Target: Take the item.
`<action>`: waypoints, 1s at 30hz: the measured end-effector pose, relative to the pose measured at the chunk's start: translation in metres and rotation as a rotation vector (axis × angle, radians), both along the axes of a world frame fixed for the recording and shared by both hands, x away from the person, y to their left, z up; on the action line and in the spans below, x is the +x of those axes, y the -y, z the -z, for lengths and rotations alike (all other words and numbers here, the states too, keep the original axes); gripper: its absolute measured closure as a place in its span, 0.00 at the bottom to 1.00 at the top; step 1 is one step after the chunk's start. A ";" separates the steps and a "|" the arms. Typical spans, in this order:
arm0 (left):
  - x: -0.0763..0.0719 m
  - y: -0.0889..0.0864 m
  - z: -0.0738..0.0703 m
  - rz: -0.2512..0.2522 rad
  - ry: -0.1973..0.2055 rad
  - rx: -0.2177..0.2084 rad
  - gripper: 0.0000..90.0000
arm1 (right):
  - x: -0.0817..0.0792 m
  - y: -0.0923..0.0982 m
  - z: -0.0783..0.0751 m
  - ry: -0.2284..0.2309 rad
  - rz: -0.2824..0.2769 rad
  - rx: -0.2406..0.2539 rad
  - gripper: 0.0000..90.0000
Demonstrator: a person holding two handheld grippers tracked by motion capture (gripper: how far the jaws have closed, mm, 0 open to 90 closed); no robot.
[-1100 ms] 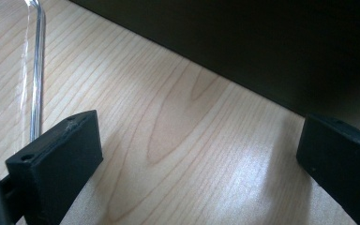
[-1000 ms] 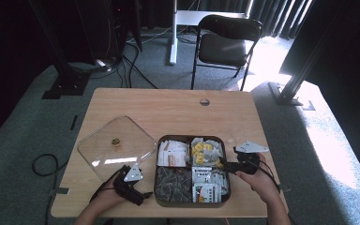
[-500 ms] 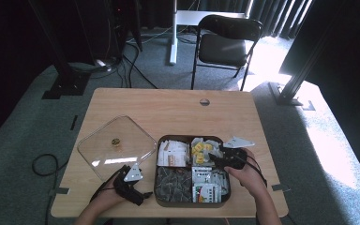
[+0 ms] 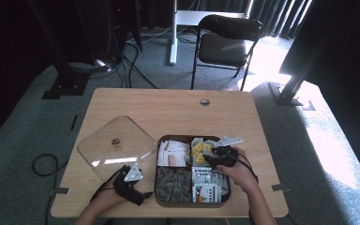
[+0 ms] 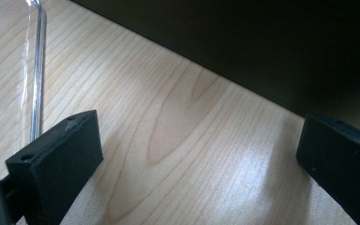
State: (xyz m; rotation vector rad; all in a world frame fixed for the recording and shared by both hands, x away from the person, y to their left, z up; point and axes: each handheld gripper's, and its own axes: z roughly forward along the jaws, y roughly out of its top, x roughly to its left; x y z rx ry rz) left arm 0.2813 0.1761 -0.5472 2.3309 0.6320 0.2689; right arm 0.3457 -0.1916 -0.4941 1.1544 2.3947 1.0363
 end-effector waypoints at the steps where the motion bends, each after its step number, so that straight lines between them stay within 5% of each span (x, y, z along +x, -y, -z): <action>1: 0.000 0.000 0.000 0.000 0.000 0.000 0.01 | 0.000 -0.001 0.001 -0.002 -0.007 -0.002 0.58; 7: 0.000 0.000 0.000 0.000 0.000 0.000 0.01 | 0.001 -0.005 0.003 -0.053 -0.056 0.000 0.72; 13: 0.000 0.000 0.000 0.000 0.000 0.000 0.01 | 0.001 -0.005 0.000 -0.037 -0.039 -0.016 0.90; 30: 0.000 0.000 0.000 0.000 0.001 0.001 0.01 | -0.003 0.005 -0.021 0.017 -0.018 0.048 0.94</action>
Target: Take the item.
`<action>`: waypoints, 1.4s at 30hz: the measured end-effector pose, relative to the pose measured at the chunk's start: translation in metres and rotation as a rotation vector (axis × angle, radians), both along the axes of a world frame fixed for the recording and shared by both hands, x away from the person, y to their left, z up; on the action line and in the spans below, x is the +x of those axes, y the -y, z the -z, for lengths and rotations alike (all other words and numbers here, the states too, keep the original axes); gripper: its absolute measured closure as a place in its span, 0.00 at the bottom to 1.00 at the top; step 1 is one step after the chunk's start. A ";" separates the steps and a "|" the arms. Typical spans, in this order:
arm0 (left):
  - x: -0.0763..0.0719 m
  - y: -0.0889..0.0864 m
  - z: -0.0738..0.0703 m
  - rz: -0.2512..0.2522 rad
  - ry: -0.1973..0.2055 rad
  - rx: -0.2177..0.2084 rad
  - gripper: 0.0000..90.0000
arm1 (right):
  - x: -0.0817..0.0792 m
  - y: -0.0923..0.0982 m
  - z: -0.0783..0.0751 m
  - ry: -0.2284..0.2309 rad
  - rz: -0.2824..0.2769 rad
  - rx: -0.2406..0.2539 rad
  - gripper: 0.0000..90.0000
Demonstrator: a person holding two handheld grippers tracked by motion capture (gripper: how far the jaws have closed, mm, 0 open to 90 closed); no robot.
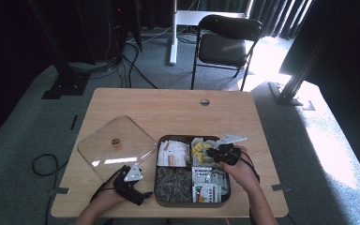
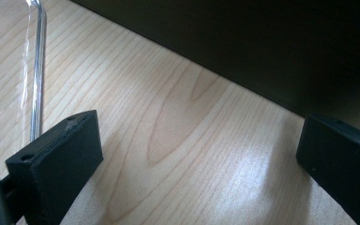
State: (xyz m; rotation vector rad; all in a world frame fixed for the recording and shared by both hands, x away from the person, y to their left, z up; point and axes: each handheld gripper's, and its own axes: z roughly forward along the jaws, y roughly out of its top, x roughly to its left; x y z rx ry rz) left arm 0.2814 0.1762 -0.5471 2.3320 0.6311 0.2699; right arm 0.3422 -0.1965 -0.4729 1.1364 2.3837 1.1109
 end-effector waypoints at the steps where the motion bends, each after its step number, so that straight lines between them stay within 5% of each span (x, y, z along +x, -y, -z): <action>1: 0.000 0.000 0.000 0.000 0.000 0.000 0.01 | 0.000 0.001 -0.001 0.003 0.002 0.008 0.94; 25: 0.000 0.000 0.000 -0.001 0.000 -0.001 0.01 | 0.003 0.019 -0.035 0.125 0.049 0.108 0.94; 42: 0.000 0.000 0.000 -0.001 0.000 -0.002 0.01 | 0.020 0.042 -0.063 0.191 0.117 0.173 0.94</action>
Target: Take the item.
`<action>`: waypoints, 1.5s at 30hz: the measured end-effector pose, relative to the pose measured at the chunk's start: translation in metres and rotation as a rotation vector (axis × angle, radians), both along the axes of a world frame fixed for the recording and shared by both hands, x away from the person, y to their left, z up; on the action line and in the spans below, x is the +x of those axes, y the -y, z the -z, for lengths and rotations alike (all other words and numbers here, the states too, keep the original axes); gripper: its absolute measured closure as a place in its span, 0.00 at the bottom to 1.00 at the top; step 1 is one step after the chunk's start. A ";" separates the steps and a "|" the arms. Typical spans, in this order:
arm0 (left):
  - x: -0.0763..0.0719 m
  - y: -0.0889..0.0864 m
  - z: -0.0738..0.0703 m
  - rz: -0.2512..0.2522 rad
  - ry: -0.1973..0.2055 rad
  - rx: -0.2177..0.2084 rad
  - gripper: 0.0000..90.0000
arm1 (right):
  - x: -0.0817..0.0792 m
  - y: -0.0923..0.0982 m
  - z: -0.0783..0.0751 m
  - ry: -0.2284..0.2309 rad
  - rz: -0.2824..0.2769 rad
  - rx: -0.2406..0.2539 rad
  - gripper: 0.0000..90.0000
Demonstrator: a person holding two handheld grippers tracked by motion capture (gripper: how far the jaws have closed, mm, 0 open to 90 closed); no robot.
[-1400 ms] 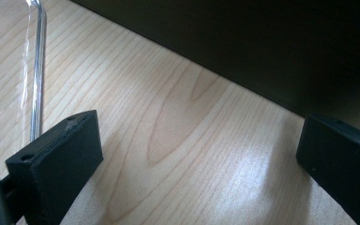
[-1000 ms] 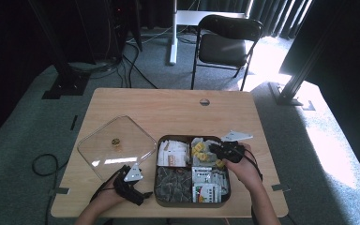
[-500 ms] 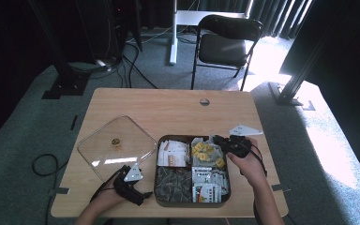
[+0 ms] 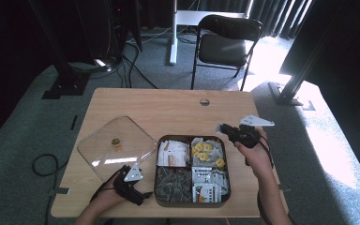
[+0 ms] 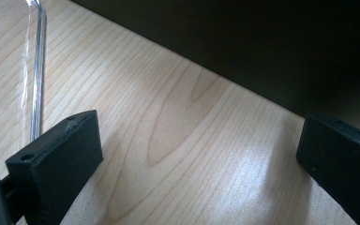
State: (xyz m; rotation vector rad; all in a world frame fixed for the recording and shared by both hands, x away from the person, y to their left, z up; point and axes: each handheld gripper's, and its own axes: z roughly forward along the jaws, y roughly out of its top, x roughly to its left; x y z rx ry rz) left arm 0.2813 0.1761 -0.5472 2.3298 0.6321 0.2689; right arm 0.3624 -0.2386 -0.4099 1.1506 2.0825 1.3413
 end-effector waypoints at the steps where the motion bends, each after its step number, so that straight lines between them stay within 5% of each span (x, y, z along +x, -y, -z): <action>1: 0.000 0.000 0.000 0.000 0.001 0.001 0.01 | 0.001 0.002 -0.001 0.005 0.007 0.003 0.94; 30: 0.000 0.000 0.000 0.000 0.000 0.001 0.01 | 0.029 0.057 -0.004 -0.021 0.149 0.021 0.94; 45: 0.000 0.000 0.000 -0.003 0.000 0.001 0.01 | 0.040 0.067 0.017 -0.065 0.186 0.025 0.94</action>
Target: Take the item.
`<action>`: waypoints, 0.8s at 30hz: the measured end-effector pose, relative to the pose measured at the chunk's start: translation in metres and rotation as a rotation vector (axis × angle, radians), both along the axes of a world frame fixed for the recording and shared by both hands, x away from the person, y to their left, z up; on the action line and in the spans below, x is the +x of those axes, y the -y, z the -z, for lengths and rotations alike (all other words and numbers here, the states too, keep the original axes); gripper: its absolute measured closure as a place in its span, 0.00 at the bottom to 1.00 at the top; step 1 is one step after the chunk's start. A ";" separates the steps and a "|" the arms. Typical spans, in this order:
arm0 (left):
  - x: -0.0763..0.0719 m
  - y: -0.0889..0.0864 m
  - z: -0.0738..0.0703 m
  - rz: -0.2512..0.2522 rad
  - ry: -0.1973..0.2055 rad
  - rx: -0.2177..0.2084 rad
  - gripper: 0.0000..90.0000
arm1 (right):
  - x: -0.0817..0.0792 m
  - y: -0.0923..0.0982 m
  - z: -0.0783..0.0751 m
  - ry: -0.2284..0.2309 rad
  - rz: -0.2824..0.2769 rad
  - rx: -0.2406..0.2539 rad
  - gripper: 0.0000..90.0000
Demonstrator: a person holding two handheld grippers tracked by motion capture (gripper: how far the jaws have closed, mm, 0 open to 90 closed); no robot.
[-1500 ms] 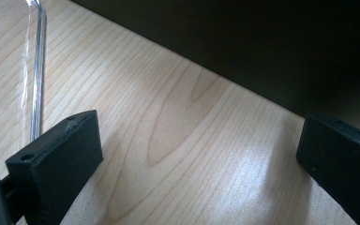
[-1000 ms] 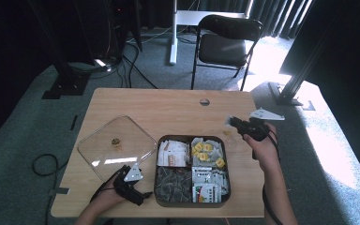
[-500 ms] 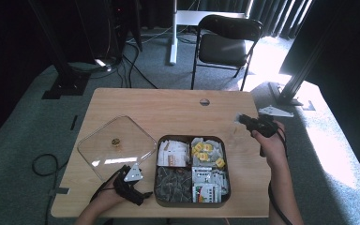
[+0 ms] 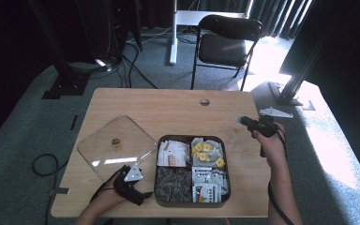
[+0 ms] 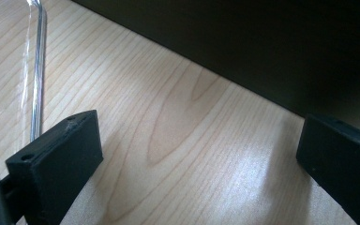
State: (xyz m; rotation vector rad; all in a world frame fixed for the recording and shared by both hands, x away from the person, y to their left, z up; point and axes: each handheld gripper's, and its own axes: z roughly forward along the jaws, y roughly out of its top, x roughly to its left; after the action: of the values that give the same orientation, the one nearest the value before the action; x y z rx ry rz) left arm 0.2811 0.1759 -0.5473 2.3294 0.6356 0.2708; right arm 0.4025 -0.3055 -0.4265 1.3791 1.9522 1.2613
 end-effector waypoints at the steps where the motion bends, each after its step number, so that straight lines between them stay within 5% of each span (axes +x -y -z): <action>1: 0.000 0.000 0.000 0.000 0.000 0.000 0.01 | 0.001 0.001 0.004 -0.011 0.003 0.003 0.94; 13: 0.000 0.000 0.000 0.000 0.000 0.000 0.01 | 0.003 0.003 0.023 -0.058 0.011 0.006 0.92; 24: 0.000 0.000 0.000 0.000 0.000 0.001 0.01 | -0.003 0.001 0.020 -0.054 -0.014 0.006 0.79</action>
State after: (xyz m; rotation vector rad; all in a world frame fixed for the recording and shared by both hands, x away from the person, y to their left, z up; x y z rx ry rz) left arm 0.2812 0.1760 -0.5472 2.3301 0.6354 0.2706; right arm 0.3997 -0.3069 -0.4467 1.4185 1.9990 1.2495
